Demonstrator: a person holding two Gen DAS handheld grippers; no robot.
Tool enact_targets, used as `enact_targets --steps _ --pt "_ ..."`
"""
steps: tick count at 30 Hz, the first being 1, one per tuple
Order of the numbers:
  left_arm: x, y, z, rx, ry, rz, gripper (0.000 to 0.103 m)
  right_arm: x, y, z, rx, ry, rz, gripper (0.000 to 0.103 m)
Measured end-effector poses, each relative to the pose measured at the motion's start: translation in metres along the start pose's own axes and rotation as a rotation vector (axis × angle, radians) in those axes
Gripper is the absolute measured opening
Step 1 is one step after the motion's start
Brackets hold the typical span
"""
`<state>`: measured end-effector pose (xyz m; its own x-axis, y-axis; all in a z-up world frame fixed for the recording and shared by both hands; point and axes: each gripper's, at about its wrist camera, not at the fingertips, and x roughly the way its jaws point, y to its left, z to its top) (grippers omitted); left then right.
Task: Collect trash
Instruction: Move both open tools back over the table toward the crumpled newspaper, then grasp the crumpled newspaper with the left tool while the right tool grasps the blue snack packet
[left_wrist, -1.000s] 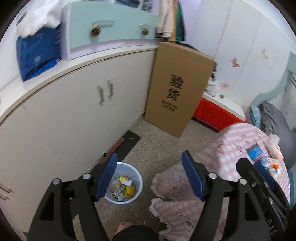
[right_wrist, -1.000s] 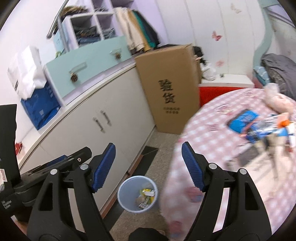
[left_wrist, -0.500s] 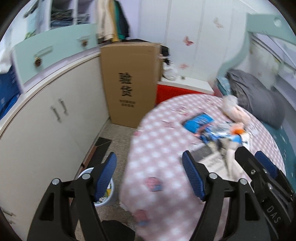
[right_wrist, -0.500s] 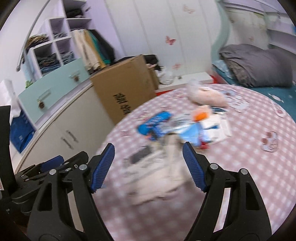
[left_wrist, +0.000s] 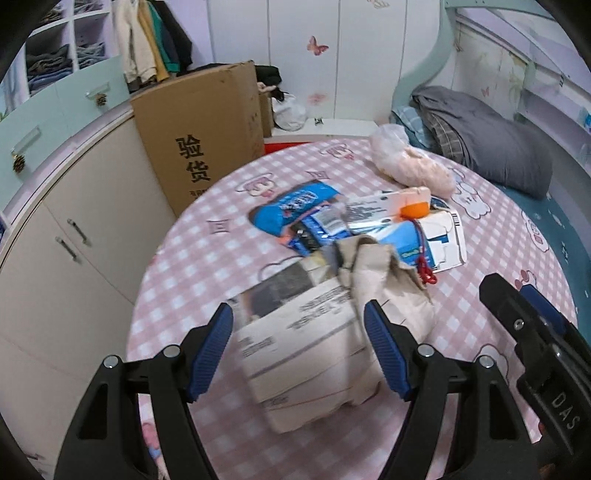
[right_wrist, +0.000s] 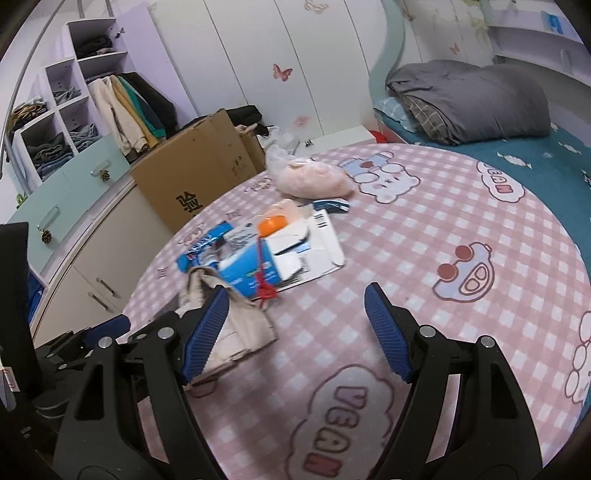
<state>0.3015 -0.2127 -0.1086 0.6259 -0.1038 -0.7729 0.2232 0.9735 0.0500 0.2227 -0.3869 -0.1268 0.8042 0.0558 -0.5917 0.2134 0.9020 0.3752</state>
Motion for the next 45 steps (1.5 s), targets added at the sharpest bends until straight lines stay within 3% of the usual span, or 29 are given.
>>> enact_targets --steps 8,12,15,17,18,19,22,25,30,33,45 --pt "0.034 -0.029 0.007 0.051 0.059 -0.007 0.072 0.020 -0.017 0.003 0.018 0.037 -0.006 0.075" --pt "0.040 -0.035 0.012 0.075 0.046 0.002 0.071 0.027 -0.020 0.006 0.036 0.047 -0.003 0.075" --pt "0.041 -0.035 0.016 0.083 0.031 -0.010 0.058 0.030 -0.019 0.008 0.037 0.048 -0.002 0.075" --pt "0.039 -0.034 0.018 0.084 0.015 -0.012 0.032 0.031 -0.018 0.008 0.036 0.049 -0.002 0.075" --pt "0.038 -0.033 0.019 0.082 0.011 -0.034 0.028 0.032 -0.017 0.009 0.036 0.050 -0.002 0.075" --pt "0.036 -0.030 0.020 0.075 0.012 -0.075 0.015 0.032 -0.016 0.009 0.033 0.051 -0.003 0.075" --pt "0.034 -0.018 0.020 0.034 0.009 -0.124 0.010 0.032 -0.011 0.010 0.021 0.056 -0.003 0.075" --pt "0.026 0.003 0.020 -0.037 -0.011 -0.155 0.007 0.034 -0.004 0.011 -0.002 0.069 -0.006 0.075" --pt "0.009 0.038 0.019 -0.117 -0.060 -0.140 0.006 0.042 0.013 0.010 -0.039 0.099 0.001 0.074" --pt "0.002 0.058 0.019 -0.144 -0.087 -0.106 0.006 0.046 0.028 0.010 -0.066 0.110 0.013 0.068" --pt "0.001 0.129 0.027 -0.269 -0.115 -0.021 0.006 0.081 0.106 0.015 -0.234 0.156 0.070 0.063"
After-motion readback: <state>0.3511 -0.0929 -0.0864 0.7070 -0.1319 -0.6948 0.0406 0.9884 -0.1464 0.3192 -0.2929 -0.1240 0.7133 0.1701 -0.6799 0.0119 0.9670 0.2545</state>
